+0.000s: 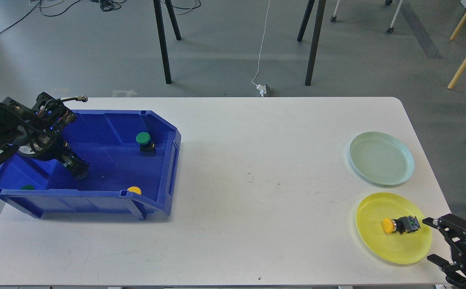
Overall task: Pass button and place on color plate
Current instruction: 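Lower the left gripper into the bin and grasp a green button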
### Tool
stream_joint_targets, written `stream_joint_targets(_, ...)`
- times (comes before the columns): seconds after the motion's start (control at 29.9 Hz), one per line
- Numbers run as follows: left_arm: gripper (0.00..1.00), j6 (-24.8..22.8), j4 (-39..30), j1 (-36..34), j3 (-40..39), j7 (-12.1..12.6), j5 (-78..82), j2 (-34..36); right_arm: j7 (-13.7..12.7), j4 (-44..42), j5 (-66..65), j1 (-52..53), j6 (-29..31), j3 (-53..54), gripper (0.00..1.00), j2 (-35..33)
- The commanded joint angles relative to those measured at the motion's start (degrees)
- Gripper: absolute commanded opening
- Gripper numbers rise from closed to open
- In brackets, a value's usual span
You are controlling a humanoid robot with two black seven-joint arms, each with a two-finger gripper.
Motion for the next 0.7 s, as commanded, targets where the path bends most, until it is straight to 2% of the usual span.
stream_joint_targets(0.0, 0.97, 0.00, 0.90, 0.38, 0.02, 0.00, 0.01, -0.59, 0.00, 0.17, 0.28, -0.02, -0.01, 0.32, 0.98, -0.03)
stream_joint_targets(0.17, 0.92, 0.00, 1.87, 1.00, 0.02, 0.00, 0.01, -0.76, 0.43, 0.17, 0.37, -0.02, -0.01, 0.41, 0.98, -0.03)
stream_joint_targets(0.3, 0.74, 0.00, 1.87, 1.08, 0.02, 0.00, 0.10, -0.76, 0.52, 0.09, 0.37, -0.02, -0.01, 0.23, 0.98, -0.03)
stream_joint_targets(0.6, 0.67, 0.00, 1.87, 1.08, -0.07, 0.00, -0.26, -0.85, 0.52, 0.00, 0.28, -0.11, -0.01, 0.06, 0.98, 0.06)
stream_joint_targets(0.67, 0.63, 0.00, 1.78, 1.08, -0.07, 0.00, -0.08, -0.85, 0.52, 0.00, 0.28, -0.11, -0.01, 0.06, 0.98, 0.06)
